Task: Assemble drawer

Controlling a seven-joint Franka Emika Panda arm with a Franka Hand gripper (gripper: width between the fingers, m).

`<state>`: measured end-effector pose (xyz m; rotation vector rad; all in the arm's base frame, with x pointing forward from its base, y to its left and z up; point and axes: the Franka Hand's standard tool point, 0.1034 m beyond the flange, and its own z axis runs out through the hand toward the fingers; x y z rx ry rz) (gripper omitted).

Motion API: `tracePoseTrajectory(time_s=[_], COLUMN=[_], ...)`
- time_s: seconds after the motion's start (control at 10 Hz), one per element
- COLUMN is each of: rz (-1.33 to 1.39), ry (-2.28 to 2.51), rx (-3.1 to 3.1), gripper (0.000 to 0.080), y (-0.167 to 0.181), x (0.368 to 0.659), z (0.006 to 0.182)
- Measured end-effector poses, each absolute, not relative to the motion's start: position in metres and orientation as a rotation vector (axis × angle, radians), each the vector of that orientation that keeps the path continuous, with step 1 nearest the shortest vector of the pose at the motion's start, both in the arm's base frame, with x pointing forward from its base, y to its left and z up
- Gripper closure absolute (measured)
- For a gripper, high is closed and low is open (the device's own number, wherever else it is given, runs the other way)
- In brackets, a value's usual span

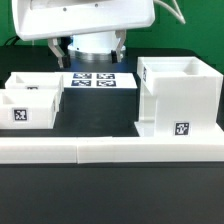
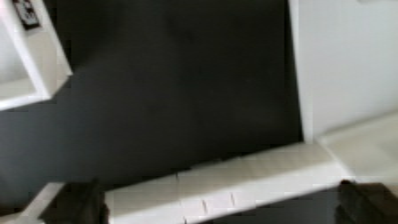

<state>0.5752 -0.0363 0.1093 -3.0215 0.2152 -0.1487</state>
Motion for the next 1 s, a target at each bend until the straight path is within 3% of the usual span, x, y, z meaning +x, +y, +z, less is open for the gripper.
tracePoseTrajectory(time_s=[0.3, 0.6, 1.0], rz=[-0.156, -0.154, -0.146], ry=[0.163, 0.044, 0.009], rx=[-3.102, -3.129, -3.131], gripper=[0.0150, 0.0150, 0.0150], y=[-0.055, -0.080, -0.081], x=[0.545, 0.533, 0.533], z=[0.083, 0.064, 0.059])
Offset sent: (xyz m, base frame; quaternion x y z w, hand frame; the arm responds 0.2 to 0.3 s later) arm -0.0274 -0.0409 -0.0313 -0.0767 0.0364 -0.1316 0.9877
